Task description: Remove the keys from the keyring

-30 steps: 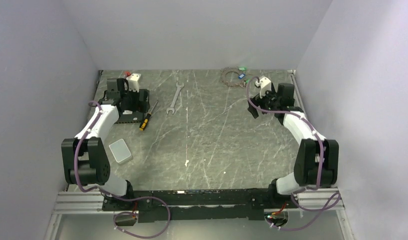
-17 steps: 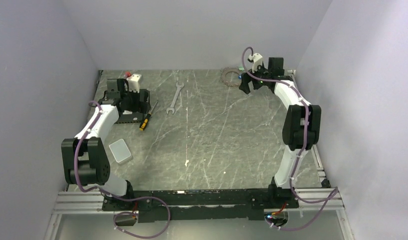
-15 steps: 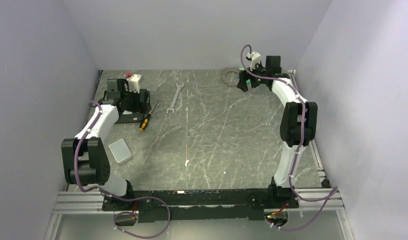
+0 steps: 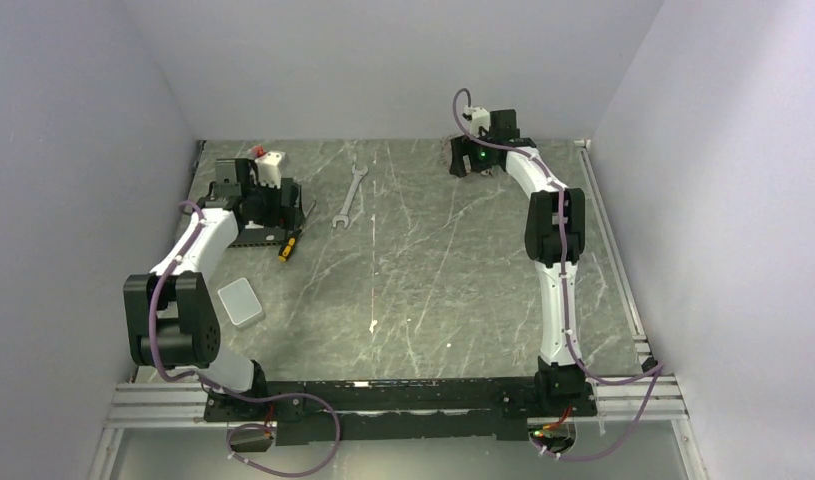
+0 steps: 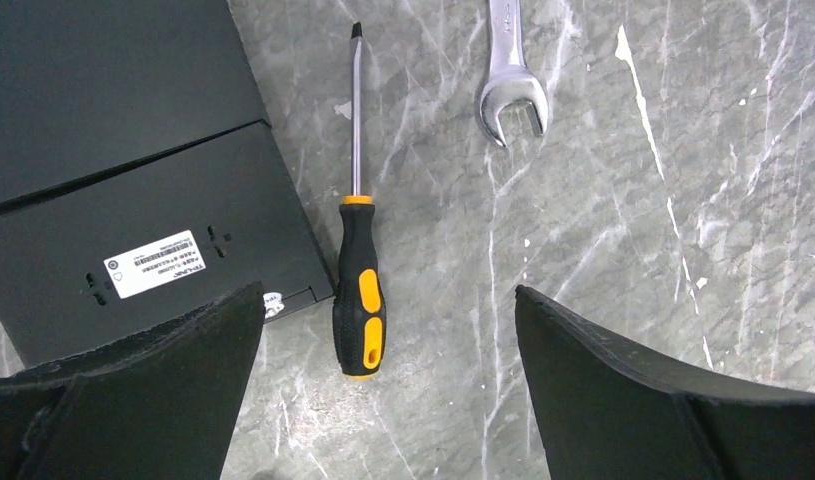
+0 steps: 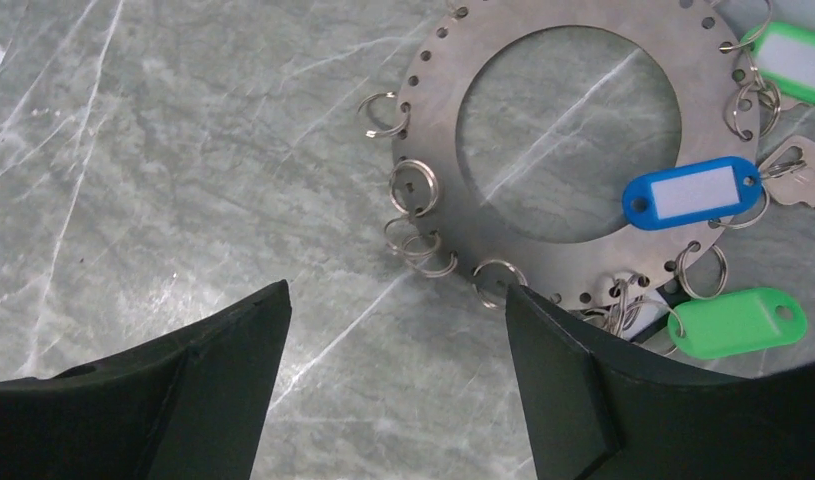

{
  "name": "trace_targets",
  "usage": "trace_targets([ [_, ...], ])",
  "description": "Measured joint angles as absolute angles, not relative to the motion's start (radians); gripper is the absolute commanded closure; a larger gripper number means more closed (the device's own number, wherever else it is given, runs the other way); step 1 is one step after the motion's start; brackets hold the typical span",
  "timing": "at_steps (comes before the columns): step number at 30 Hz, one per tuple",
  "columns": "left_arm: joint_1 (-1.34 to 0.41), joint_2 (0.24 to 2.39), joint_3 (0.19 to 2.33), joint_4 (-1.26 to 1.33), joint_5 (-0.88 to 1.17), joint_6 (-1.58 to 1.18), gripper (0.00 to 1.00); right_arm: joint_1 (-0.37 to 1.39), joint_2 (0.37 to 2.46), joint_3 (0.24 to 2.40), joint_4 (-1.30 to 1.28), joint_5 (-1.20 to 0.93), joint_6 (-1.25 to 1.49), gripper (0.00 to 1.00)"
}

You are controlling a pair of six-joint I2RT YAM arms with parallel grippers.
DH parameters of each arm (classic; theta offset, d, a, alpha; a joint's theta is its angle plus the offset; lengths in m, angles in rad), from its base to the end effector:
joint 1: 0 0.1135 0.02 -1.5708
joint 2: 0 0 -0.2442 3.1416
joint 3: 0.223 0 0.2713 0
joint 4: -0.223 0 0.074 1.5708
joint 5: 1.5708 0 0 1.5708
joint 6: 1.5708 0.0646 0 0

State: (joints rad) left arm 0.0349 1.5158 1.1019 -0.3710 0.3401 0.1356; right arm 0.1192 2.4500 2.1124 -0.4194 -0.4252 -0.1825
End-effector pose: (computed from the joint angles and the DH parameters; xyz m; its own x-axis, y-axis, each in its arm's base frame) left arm 0.3689 -0.0087 0.2105 -0.6724 0.1041 -0.7328 0.2966 0.9450 -0.1380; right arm 0.5669 0.0947 0.1470 -0.5969 -0.2380 -0.7662 -0.5230 0.8396 0.1466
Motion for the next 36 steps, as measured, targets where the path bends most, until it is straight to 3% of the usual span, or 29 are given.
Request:
trace_targets([
  [9, 0.035, 1.529, 1.11, -0.385, 0.349, 0.136, 0.0, 0.117, 2.544, 2.249, -0.421, -0.387, -0.164, 0.24],
  [25, 0.035, 1.533, 1.111, -0.386, 0.353, 0.136, 0.01, 0.123, 2.639, 2.325, -0.404, -0.373, -0.148, 0.17],
  [30, 0.035, 1.533, 1.111, -0.386, 0.353, 0.136, 0.01, 0.125, 2.649, 2.342, -0.412, -0.369, -0.154, 0.21],
  [36, 0.035, 1.532, 1.111, -0.386, 0.353, 0.137, 0.01, 0.128, 2.654, 2.352, -0.424, -0.366, -0.202, 0.18],
])
